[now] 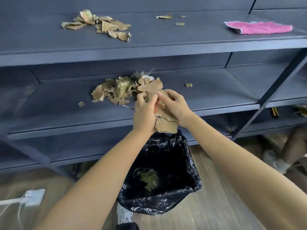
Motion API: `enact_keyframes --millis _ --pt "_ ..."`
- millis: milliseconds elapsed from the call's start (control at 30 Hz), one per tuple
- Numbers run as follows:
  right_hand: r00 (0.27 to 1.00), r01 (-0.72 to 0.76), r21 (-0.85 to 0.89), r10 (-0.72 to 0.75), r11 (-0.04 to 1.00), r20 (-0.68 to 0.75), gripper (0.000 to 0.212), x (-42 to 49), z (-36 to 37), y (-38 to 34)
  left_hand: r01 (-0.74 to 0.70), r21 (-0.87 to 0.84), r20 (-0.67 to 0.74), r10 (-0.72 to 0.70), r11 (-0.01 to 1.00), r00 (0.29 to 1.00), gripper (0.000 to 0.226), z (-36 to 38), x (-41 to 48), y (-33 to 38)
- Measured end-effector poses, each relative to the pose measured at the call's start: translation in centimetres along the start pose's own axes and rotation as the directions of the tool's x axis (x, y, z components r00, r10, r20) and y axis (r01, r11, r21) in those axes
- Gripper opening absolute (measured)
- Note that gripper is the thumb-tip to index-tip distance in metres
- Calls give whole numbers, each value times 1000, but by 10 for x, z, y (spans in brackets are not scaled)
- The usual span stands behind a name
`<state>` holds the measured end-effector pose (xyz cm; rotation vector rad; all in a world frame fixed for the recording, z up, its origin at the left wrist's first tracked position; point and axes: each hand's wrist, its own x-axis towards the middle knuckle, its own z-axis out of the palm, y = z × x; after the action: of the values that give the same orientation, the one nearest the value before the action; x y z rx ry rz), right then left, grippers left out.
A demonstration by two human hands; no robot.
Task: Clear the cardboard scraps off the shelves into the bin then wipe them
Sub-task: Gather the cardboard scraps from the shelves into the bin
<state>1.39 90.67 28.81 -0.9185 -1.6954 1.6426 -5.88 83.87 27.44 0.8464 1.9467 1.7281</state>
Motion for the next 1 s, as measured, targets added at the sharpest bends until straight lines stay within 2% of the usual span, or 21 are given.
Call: enact_keyframes --millis 100,200,300,400,467,633,767,800,867,900,933,1000 --pt "998 -69 -1 69 998 -4 17 -2 4 44 107 97 64 -114 989 991 25 3 -9 -41" --pt "987 -162 19 162 987 1 19 -3 9 93 216 127 37 -222 968 974 25 4 -17 -86" --pt "969 -245 42 245 969 15 18 -3 15 145 238 239 58 -258 941 964 30 8 -23 -136" --pt "946 -324 84 322 942 35 16 -2 22 199 297 282 63 -327 912 943 17 9 -32 -184" --pt "930 -367 93 364 925 46 17 1 28 233 272 349 84 -319 897 944 8 10 -35 -214" --pt "903 -429 57 427 901 45 19 17 41 304 118 578 120 -227 807 966 26 13 -30 -288" --pt "880 -476 -1 476 880 3 20 29 45 340 104 611 164 -254 785 953 16 18 -25 -319" --pt "876 -482 -41 481 875 -28 24 32 45 346 101 624 181 -269 775 946 9 19 -23 -324" --pt "891 -450 -264 450 853 -64 26 37 44 356 131 583 217 -309 802 926 5 21 -21 -334" --pt "901 -412 -418 430 810 -54 26 40 42 361 101 593 283 -324 799 903 14 22 -21 -341" --pt "908 -367 -557 416 745 -42 27 42 40 365 29 677 342 -350 735 872 29 22 -22 -348" --pt "929 -291 -708 367 644 -49 30 46 35 372 -70 792 372 -388 606 843 58 22 -23 -363"
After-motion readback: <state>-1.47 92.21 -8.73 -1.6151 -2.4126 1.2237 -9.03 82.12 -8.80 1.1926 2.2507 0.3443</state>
